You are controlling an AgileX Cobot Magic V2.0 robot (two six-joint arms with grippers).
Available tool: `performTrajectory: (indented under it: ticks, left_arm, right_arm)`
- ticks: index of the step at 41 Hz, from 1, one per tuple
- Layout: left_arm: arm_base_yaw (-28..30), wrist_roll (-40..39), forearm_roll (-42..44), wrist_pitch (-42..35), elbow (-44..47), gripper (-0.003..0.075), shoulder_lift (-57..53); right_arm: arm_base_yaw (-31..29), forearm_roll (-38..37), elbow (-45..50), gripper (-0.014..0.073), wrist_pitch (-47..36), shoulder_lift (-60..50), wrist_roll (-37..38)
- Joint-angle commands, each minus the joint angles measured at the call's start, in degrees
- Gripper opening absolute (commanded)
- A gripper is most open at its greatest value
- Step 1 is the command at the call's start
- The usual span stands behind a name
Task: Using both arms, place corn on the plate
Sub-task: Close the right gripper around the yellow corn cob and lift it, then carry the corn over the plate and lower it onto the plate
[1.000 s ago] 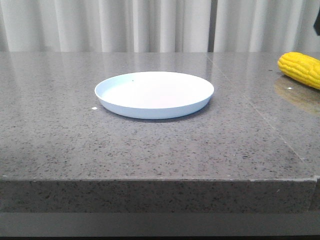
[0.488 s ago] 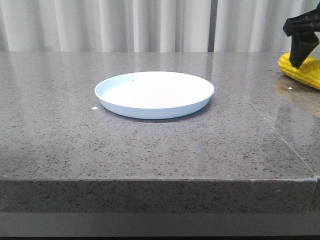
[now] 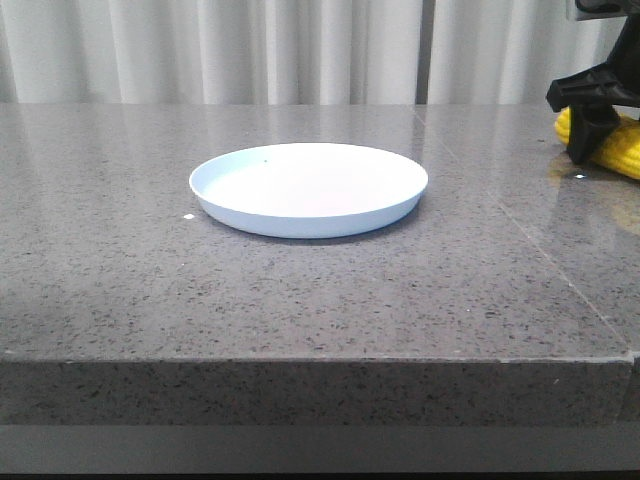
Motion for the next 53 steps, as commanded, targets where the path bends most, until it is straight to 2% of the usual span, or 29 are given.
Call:
performTrajectory:
  ticks: [1, 3, 14, 21, 27, 39, 53]
  left_arm:
    - [-0.6, -0.5, 0.4, -3.8, -1.3, 0.0441, -0.1]
    - [-0.6, -0.5, 0.4, -3.8, -1.3, 0.0441, -0.1]
    - [-0.6, -0.5, 0.4, -3.8, -1.3, 0.0441, -0.1]
    - [-0.6, -0.5, 0.4, -3.8, -1.3, 0.0441, -0.1]
    - [-0.6, -0.5, 0.4, -3.8, -1.3, 0.0441, -0.1]
    - [-0.6, -0.5, 0.4, -3.8, -1.3, 0.0441, -0.1]
    - [-0.6, -0.5, 0.4, -3.8, -1.3, 0.0441, -0.1]
  right_arm:
    - [-0.3, -0.6, -2.1, 0.0281, -2.9, -2.8, -0.2]
    - [-0.3, -0.6, -2.3, 0.0250, -2.4, -2.9, -0.2]
    - [1.2, 0.8, -8.2, 0.0260, 5.8, -5.0, -0.2]
    - [6.1, 1.2, -14.0, 0.0259, 12.4, -7.5, -0.2]
    - [11.7, 2.2, -17.8, 0.0258, 14.5, -9.4, -0.2]
    - [23.0, 9.6, -18.4, 0.0258, 14.8, -9.8, -0.2]
    - [31.0, 10.5, -15.2, 0.0258, 9.5, -5.6, -0.2]
